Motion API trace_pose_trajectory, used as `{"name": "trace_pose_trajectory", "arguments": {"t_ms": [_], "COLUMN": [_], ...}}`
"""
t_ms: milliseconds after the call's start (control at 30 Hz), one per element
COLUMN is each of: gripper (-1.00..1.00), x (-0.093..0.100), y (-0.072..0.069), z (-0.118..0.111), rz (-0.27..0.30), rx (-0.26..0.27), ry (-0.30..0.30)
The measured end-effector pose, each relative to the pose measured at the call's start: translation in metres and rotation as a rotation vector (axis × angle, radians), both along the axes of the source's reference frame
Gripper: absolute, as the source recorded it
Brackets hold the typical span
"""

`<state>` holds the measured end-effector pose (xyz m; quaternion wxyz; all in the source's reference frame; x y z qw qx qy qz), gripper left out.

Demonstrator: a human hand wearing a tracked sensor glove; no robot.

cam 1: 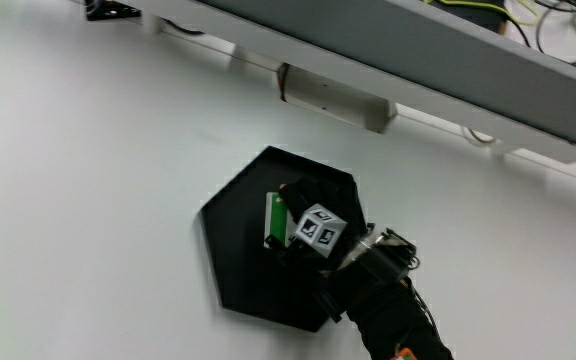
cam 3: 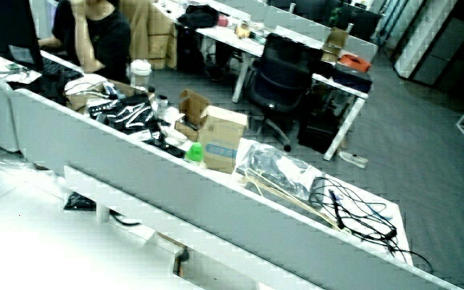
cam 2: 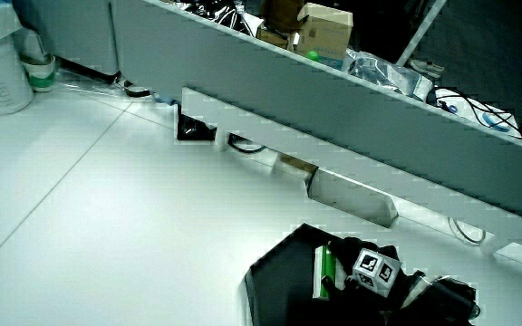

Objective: Place medicine into plate

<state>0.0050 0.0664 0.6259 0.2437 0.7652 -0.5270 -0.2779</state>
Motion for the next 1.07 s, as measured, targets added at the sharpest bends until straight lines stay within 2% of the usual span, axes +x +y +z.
{"name": "trace_pose_trajectory", "arguments": {"t_ms": [33,100,167,200,233,467,600,633,733,767,833,933,1033,1067], "gripper": [0.00,0.00,0.00,0.00,0.00,0.00,0.00,-0.06,-0.22,-0.28,-0.39,-0.56,-0.72,-0.78], "x": [-0.001,-0.002,-0.002,-0.001,0.000,-0.002,-0.005,-0.004,-0.001,0.001,0.003,0.004,0.008,0.010], "y": [0.000,0.003,0.004,0.004,0.003,0.003,0.004,0.004,0.002,0.002,0.002,0.003,0.004,0.004], "z": [0.000,0.007,0.009,0.015,0.011,0.011,0.022,0.025,0.022,0.021,0.021,0.016,0.009,0.002], "rz": [-0.012,-0.060,-0.074,-0.073,-0.074,-0.060,-0.039,-0.036,-0.030,-0.030,-0.025,-0.015,0.006,0.011], "rx": [-0.004,-0.021,-0.041,-0.047,-0.051,-0.035,-0.082,-0.077,-0.102,-0.122,-0.115,-0.112,-0.102,-0.101], "ry": [0.001,0.051,0.035,0.063,0.044,0.035,0.078,0.119,0.100,0.073,0.090,0.049,-0.017,-0.078]}}
